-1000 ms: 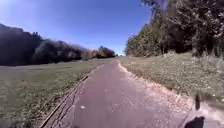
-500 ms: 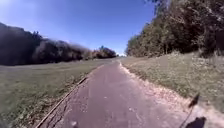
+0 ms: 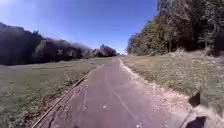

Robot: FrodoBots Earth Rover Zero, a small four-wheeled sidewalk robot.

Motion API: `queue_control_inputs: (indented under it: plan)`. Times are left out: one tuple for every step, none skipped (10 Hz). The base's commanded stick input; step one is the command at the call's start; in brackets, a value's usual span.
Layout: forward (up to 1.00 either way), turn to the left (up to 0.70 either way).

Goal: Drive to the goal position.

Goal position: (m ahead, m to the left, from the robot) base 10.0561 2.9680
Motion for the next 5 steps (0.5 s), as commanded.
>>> queue_control_inputs:
  plan:
    - [0.7,0.0]
    - [0.7,0.0]
    - [0.7,0.0]
    - [0.7,0.0]
    - [0.7,0.0]
